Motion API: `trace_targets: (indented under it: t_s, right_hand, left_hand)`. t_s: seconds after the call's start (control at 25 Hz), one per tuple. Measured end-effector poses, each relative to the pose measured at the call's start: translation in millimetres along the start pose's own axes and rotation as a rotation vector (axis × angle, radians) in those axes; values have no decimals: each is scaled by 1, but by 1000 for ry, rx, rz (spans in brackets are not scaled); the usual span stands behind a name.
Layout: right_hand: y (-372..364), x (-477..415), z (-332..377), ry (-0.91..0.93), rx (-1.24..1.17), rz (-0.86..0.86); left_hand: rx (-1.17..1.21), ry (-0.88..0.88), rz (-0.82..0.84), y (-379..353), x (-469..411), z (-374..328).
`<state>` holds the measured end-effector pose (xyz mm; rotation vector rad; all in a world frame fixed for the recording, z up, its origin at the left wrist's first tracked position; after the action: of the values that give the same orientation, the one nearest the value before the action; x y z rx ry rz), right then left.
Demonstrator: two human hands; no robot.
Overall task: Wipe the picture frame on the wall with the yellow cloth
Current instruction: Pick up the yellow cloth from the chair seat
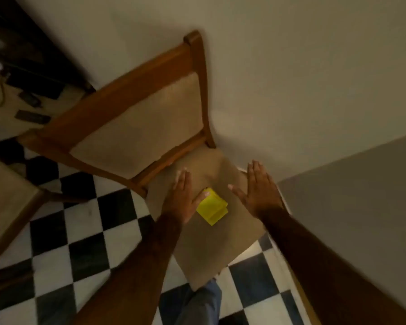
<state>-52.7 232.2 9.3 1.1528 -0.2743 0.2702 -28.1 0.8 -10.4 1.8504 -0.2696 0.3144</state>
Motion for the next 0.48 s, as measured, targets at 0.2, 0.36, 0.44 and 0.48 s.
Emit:
trace_targets:
  t_s: [0.2,0.36,0.44,0.48]
  right_hand:
    - [-107,-28,-25,-173,-258,247]
    - [-167,-42,-29,-125,-297,406]
    - [-184,-39,-26,-150,-298,314]
    - [-187,-37,-24,-184,-332,281]
  left_hand:
    - [150,167,367,-98,-20,34]
    - [179,206,338,-137,-29,25]
    - [197,247,258,-148,-26,18]
    - [224,277,224,-152,-24,14]
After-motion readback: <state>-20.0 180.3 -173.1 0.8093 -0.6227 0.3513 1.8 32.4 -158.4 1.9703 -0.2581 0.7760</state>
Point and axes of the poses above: each hand's wrist, its own x-axis away from the middle knuckle, its own y-axis out of the back of the hand, z = x × y, the point moved 3 cm from there along -x, towards the middle knuckle, and after that the axes turned 6 degrees about -x, right-handed, at the moved point
